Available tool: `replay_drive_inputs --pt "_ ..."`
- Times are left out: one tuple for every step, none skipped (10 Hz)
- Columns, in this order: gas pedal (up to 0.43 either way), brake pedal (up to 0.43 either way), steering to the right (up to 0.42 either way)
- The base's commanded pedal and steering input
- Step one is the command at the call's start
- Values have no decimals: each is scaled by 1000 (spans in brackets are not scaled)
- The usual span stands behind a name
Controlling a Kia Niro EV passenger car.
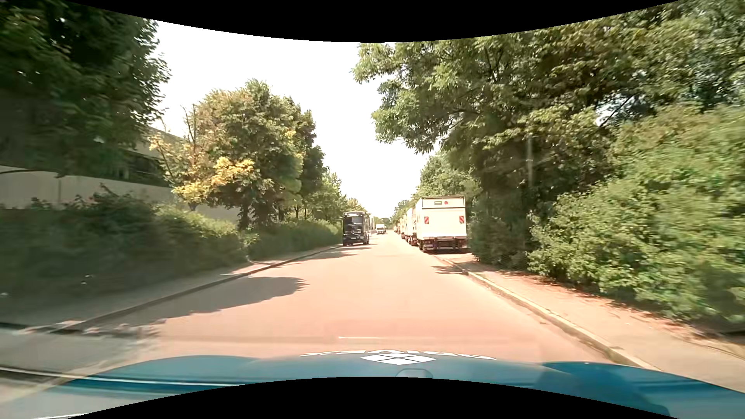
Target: Follow the waypoints while adhering to traffic rules and regulations
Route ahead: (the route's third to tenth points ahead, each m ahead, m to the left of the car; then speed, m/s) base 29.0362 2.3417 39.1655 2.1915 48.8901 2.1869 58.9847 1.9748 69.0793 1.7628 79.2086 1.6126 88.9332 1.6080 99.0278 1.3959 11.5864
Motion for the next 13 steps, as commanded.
replay_drive_inputs --pt "0 0 2" --pt "0 0 2" --pt "0 0 2" --pt "0 0 3" --pt "0 0 2" --pt "0 0 3" --pt "0 0 3" --pt "0 0 2" --pt "0 0 1" --pt "0 0 1" --pt "0 0 1" --pt "0 0 1" --pt "0 0 0"
